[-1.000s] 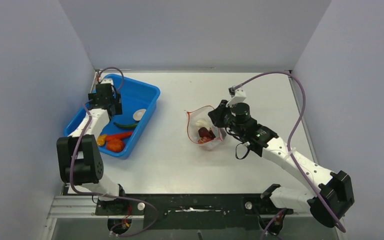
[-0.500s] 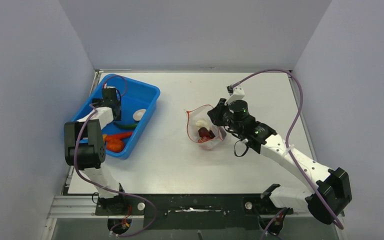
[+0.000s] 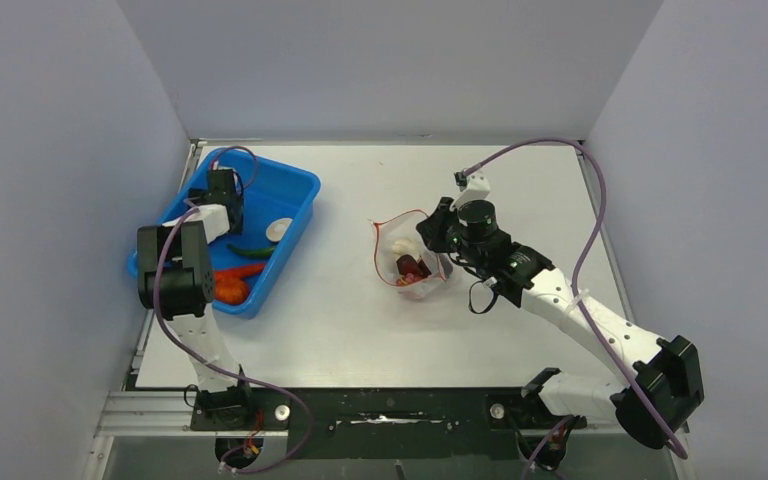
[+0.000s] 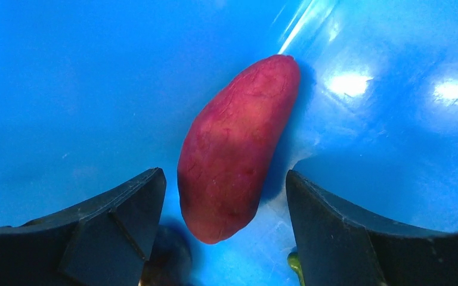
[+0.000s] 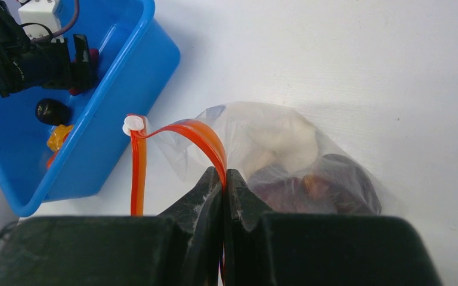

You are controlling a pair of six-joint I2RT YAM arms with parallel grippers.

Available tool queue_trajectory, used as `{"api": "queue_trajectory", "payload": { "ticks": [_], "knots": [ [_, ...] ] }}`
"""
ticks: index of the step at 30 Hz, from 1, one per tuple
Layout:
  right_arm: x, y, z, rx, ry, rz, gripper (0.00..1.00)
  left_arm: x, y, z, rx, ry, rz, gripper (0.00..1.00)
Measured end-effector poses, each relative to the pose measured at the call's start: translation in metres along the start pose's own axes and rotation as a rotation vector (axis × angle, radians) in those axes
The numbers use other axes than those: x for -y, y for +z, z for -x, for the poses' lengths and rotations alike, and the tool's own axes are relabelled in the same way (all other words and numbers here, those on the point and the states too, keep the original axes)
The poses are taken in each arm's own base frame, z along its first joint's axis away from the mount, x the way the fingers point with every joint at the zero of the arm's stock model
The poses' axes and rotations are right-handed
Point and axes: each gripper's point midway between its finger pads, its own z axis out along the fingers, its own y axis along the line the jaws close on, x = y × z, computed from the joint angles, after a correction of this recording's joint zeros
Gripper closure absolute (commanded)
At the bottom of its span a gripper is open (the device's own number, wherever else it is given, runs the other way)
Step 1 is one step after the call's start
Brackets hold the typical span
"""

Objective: Place the food in the zip-top bag and seal the zipper
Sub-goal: Pick up the fake vegetable from the bin.

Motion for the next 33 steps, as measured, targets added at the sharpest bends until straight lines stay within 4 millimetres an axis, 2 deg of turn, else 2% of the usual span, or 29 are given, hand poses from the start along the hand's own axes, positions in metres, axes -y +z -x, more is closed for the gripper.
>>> {"api": "queue_trajectory", "payload": {
  "ticks": [6, 21, 26, 33],
  "knots": [
    [0.001, -0.001, 0.000, -0.004, -0.004, -0.008, 1.00, 0.007, 0.004, 0.007, 0.020, 0.005, -0.031, 0.43],
    [0.001, -0.001, 0.005, 0.011, -0.005, -0.014, 1.00, 0.028, 0.000, 0.013, 0.046, -0.008, -0.135, 0.60],
    [0.001, -0.001, 0.005, 0.012, -0.005, -0.014, 1.00, 0.042, -0.013, 0.020, 0.066, -0.026, -0.202, 0.61],
    [0.000, -0.001, 0.005, 0.011, 0.005, -0.013, 1.00, 0.050, -0.052, 0.048, 0.135, -0.147, -0.326, 0.63]
  ]
}}
